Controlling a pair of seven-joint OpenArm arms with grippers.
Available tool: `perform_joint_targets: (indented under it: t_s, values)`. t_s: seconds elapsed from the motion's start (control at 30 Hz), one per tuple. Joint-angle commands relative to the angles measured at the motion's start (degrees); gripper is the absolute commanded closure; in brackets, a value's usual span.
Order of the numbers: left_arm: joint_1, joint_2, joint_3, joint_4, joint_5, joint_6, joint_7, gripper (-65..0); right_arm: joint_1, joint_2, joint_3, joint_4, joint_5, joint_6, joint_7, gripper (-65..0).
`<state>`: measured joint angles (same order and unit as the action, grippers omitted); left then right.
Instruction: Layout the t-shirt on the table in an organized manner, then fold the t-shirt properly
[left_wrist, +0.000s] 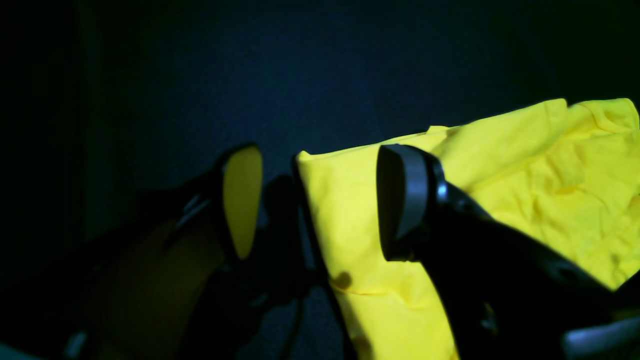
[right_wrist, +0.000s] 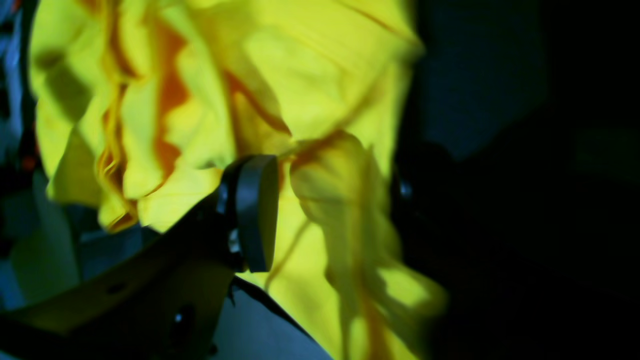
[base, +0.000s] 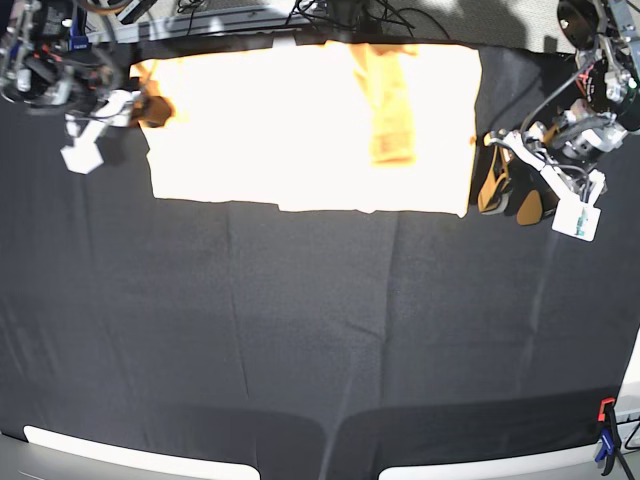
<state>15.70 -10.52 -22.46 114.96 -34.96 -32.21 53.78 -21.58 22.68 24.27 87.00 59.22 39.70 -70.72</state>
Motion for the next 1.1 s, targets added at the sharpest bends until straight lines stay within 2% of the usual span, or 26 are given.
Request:
perform_joint_targets:
  t_s: [0.0, 0.13, 0.2, 0.27, 0.37, 0.4, 0.57, 0.77, 0.9, 1.07]
  values:
    - [-0.4, -0.6, -0.1, 0.8, -1.1, -0.4, -1.6, -32.9, 0.0, 0.5, -1.2, 0.4, -0.5, 0.3, -0.2, -29.1]
    - [-0.4, -0.6, -0.1, 0.8, -1.1, -0.4, -1.6, -32.9, 0.3, 0.5, -6.1, 0.4, -1.1, 0.3, 2.8, -29.1]
    - [-0.3, -0.6, -0.1, 0.8, -1.1, -0.4, -1.6, -32.9, 1.1, 0.5, -7.6, 0.4, -3.8, 0.3, 4.1, -28.4]
    - [0.0, -0.7, -0.1, 0.8, -1.1, -0.4, -1.6, -32.9, 2.0, 0.5, -8.2, 0.4, -6.9, 0.3, 5.3, -20.8]
    - [1.1, -0.7, -0.1, 0.8, -1.1, -0.4, -1.6, -32.9, 3.2, 0.5, -7.8, 0.4, -9.5, 0.3, 8.0, -1.3]
    - [1.5, -0.7, -0.1, 0.8, -1.0, -0.4, -1.7, -32.9, 3.5, 0.5, -7.3, 0.4, -10.1, 0.3, 8.7, 0.0]
    - [3.7, -0.7, -0.1, 0.8, 3.2, -0.4, -5.5, -32.9, 4.8, 0.7, -0.3, 0.7, -12.7, 0.3, 8.8, 0.0]
    - [5.8, -0.7, -0.1, 0.8, 4.9, -0.4, -7.6, -32.9, 4.3, 1.0, 8.0, 4.7, -11.0, 0.3, 5.9, 0.0]
    - [5.9, -0.7, -0.1, 0.8, 4.9, -0.4, -7.6, -32.9, 1.1, 0.3, 7.4, 14.8, -7.3, 0.3, 5.7, 0.0]
    - [6.2, -0.7, -0.1, 0.8, 4.8, -0.4, -7.6, -32.9, -1.0, -3.5, 2.8, 28.7, -6.5, -1.7, 5.4, 0.0]
